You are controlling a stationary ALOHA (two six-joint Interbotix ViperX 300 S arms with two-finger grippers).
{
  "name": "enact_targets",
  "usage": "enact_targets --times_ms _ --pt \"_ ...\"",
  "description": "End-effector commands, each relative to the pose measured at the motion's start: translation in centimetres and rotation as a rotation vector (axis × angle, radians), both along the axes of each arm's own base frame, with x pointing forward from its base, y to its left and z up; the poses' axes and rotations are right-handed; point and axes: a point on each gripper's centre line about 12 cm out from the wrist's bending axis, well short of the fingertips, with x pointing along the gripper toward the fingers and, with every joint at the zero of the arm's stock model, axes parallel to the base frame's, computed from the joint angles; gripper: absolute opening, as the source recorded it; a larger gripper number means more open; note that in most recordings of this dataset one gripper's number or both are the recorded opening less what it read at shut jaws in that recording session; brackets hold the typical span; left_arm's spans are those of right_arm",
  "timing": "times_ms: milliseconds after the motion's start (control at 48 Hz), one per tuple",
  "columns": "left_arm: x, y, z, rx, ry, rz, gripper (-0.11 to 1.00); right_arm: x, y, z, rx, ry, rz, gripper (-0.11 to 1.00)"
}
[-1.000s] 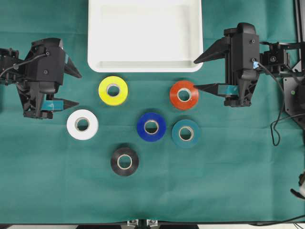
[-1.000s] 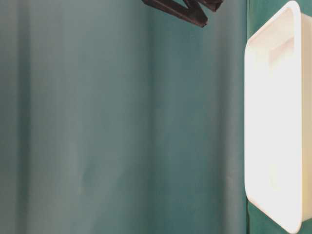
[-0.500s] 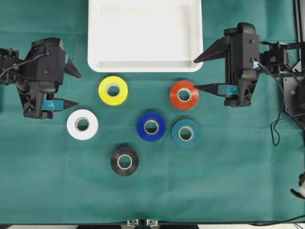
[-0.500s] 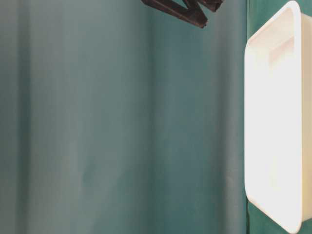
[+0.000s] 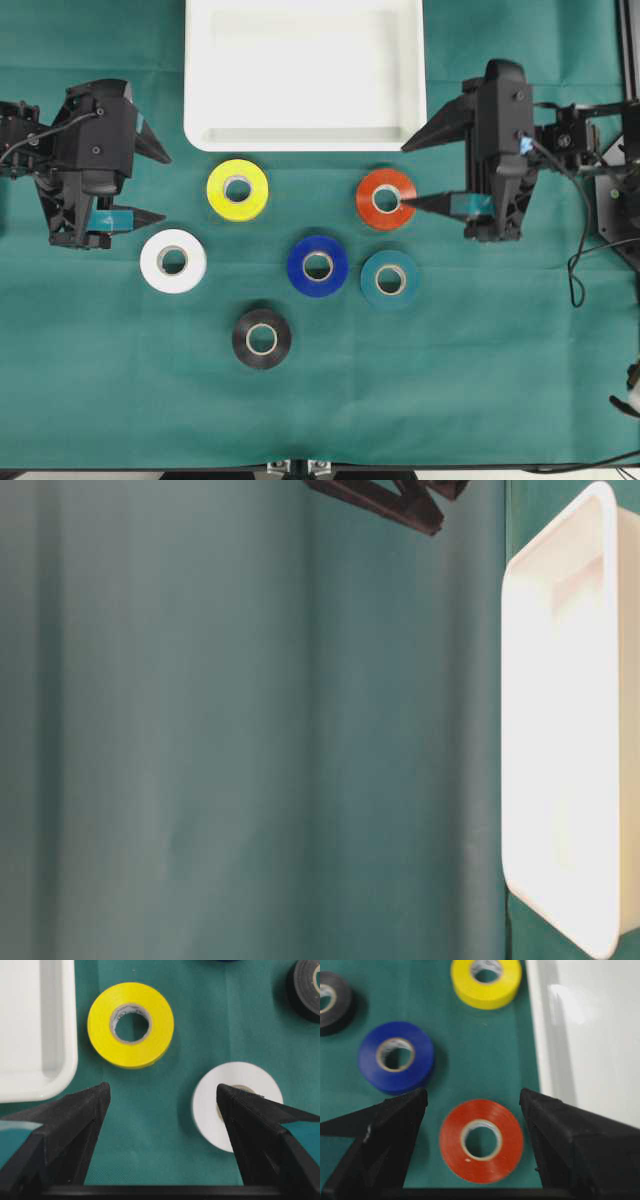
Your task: Put the tape alternately from left to right into the white case.
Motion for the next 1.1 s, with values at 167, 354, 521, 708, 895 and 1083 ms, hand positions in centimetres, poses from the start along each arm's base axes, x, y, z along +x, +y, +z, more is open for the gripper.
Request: enact_targets --times_ms 167,354,521,708,895,1083 --pt "0.4 0.0 0.9 -0.019 -0.028 0.02 0.81 2.4 1.2 0.6 0.003 0.002 0.034 0.82" --pt "0.3 0.0 0.7 -0.026 -0.023 0.028 0.81 3.7 1.5 -0.3 0.0 0.066 0.041 0.82" --pt "0.3 0.0 0.6 -0.026 -0.022 0.028 0.81 4.6 1.5 -0.5 -0.001 0.086 0.041 0.82" --pt "0.3 0.0 0.6 -0.028 -0.022 0.03 0.81 5.6 1.8 -1.3 -0.002 0.109 0.046 0.82" --pt "0.3 0.1 0.6 -0.028 -0.022 0.031 0.81 7.3 2.4 -3.0 -0.006 0.159 0.059 0.82" --pt "0.2 0.0 0.5 -0.029 -0.019 0.031 0.81 8.6 3.0 -4.2 -0.008 0.202 0.072 0.82"
